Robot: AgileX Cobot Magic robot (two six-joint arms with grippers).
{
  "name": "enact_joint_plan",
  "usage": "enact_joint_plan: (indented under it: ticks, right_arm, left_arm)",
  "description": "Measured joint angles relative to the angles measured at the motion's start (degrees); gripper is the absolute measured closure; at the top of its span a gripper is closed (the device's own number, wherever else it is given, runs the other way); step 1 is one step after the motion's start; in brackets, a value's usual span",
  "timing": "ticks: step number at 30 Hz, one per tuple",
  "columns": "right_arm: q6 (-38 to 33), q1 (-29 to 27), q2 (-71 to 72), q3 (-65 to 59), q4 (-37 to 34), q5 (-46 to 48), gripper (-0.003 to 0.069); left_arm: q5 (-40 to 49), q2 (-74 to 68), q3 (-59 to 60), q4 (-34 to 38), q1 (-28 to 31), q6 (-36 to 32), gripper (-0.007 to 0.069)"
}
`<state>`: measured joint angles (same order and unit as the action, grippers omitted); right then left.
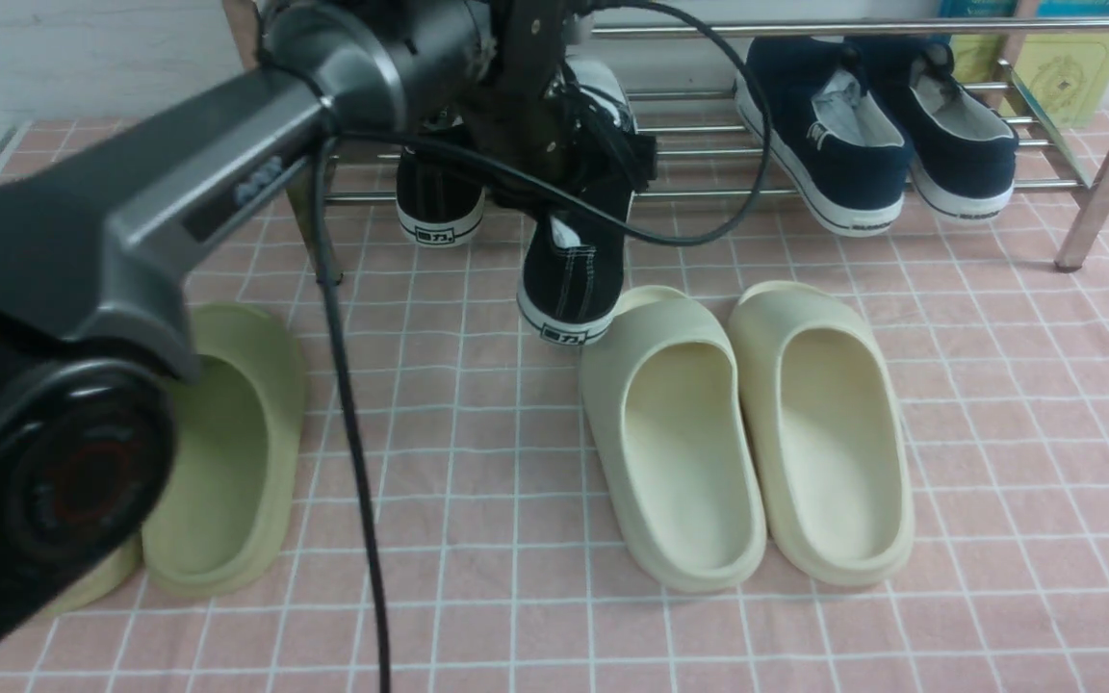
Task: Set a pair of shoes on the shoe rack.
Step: Use the left arm to put a shoe into the shoe rack
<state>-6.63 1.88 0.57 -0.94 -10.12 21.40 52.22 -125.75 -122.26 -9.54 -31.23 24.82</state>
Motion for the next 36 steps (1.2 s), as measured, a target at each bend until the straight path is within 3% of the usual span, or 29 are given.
enact_joint_plan:
  ticks: [6,14,22,25,31,35,36]
  right_arm:
    - [0.0,0.0,0.0,0.0,0.0,0.0,0.0419]
    - [0.0,0.0,0.0,0.0,0.0,0.0,0.0419]
    - [0.0,0.0,0.0,0.0,0.0,0.0,0.0419]
    - [0.0,0.0,0.0,0.0,0.0,0.0,0.0419]
    - [0.0,0.0,0.0,0.0,0.0,0.0,0.0419]
    - [0.0,0.0,0.0,0.0,0.0,0.0,0.0419]
    - [0.0,0.0,0.0,0.0,0.0,0.0,0.0419]
  left_arm:
    - [0.0,-8.7,-13.0,0.1,2.6,0.5,0.0566]
    - [-3.2,-11.7,-15.1,0.2,4.5,-1.8,0.0545]
    - [-4.6,-11.8,-15.7,0.2,4.1,-3.0,0.0296]
    - [-1.2,-10.2,-15.7,1.9,3.8,-3.8,0.0242]
    - [2.5,-2.9,-15.7,3.6,1.5,-10.7,0.0242]
    - [8.3,1.2,-16.4,4.2,-1.3,-14.9,0.0312]
    - [13.3,1.3,-16.5,4.3,-2.0,-15.9,0.0362]
